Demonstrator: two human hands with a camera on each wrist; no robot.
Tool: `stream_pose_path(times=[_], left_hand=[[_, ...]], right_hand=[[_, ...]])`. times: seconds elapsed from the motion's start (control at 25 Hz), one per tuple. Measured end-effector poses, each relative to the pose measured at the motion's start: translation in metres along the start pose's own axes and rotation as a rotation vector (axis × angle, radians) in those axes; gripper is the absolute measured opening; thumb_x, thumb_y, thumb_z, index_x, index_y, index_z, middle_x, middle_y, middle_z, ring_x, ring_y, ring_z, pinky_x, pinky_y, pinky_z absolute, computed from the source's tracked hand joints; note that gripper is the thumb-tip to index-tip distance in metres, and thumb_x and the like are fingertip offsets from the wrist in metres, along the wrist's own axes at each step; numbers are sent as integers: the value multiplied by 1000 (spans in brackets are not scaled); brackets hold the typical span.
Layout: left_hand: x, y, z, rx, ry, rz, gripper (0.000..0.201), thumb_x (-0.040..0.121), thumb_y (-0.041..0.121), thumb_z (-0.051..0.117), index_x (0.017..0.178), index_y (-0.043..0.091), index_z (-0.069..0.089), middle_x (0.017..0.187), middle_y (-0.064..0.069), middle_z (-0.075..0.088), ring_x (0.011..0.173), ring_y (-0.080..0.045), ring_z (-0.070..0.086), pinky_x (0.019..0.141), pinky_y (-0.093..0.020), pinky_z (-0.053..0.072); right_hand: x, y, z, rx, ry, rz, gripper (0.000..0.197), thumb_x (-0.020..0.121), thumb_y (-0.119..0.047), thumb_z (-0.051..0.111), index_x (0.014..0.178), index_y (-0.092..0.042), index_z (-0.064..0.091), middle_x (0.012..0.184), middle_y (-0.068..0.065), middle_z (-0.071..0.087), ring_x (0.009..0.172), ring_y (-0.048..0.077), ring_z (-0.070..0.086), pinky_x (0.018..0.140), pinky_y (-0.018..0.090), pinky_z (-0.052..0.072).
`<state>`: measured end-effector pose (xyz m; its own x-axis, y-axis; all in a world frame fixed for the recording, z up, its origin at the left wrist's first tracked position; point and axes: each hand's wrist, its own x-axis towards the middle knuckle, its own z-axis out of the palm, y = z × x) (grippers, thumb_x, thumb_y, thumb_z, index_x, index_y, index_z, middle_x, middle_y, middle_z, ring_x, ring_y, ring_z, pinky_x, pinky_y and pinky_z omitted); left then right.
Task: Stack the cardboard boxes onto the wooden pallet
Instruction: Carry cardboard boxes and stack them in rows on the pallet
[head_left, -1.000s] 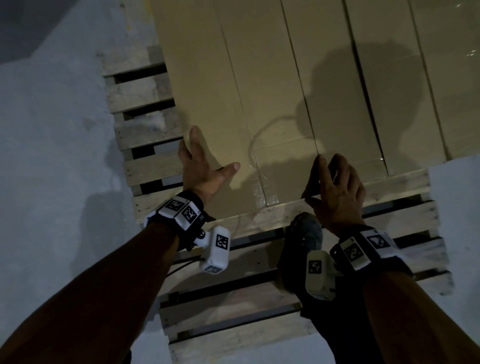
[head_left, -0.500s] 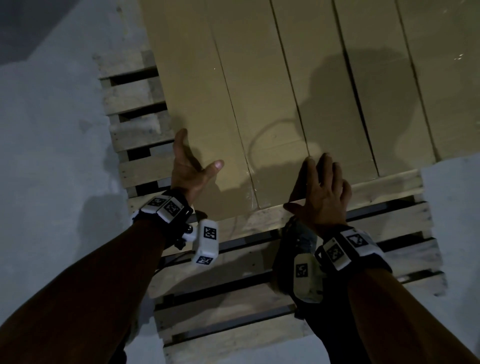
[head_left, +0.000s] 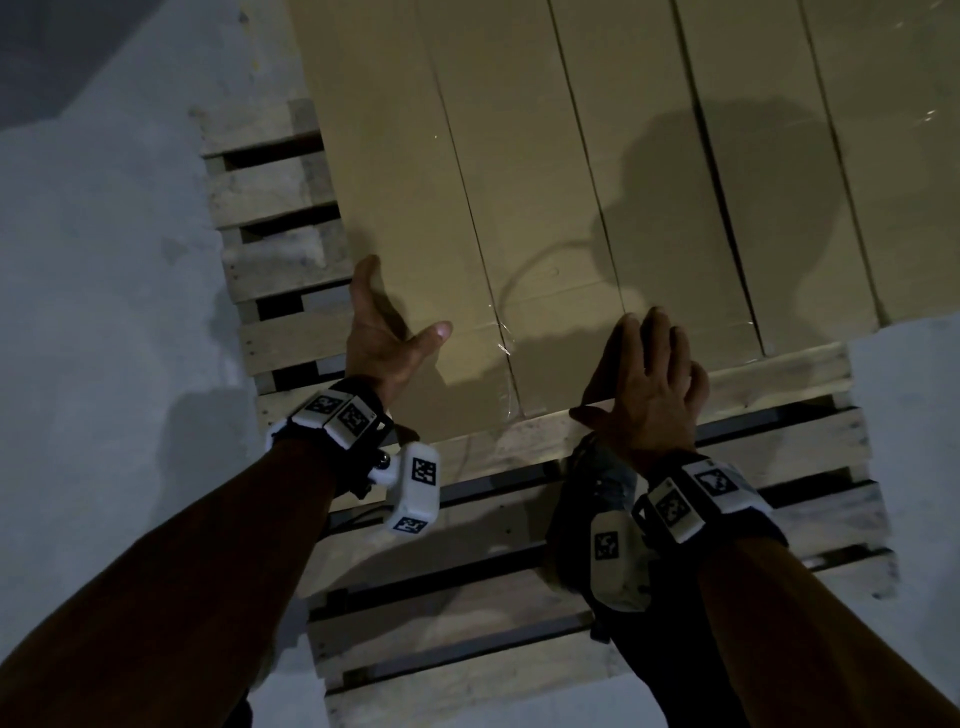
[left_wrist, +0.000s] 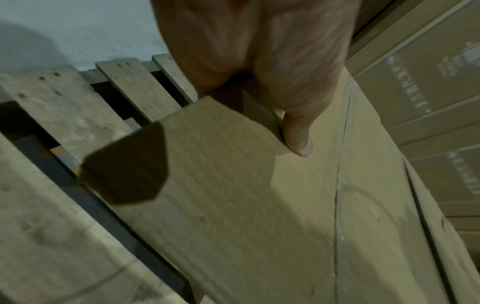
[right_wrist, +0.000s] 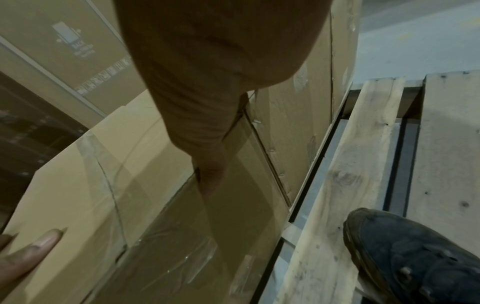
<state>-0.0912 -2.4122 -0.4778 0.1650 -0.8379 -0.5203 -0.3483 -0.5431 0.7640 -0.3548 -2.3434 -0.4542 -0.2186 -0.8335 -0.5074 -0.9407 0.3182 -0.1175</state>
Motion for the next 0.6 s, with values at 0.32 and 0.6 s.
stream_pose_path(times=[0.32,0.6], left_hand=[[-2,12,-20,363,-203,-37,104,86,31,76,158,25,1,161,-11,17,142,-31,33,108,-38,34],[-108,79,-105,1133,-484,284,59,99,37,51,150,12,36,149,-17,42,132,-37,43,104,-44,43]], right_hand=[[-11,-16,-19,136,-104,12,78,84,-37,72,150,-23,32,163,7,15,150,32,16,116,54,25],[-130,-90,-83,248,-184,115,57,97,-43,55,148,-21,42,150,10,47,135,33,45,110,43,37]])
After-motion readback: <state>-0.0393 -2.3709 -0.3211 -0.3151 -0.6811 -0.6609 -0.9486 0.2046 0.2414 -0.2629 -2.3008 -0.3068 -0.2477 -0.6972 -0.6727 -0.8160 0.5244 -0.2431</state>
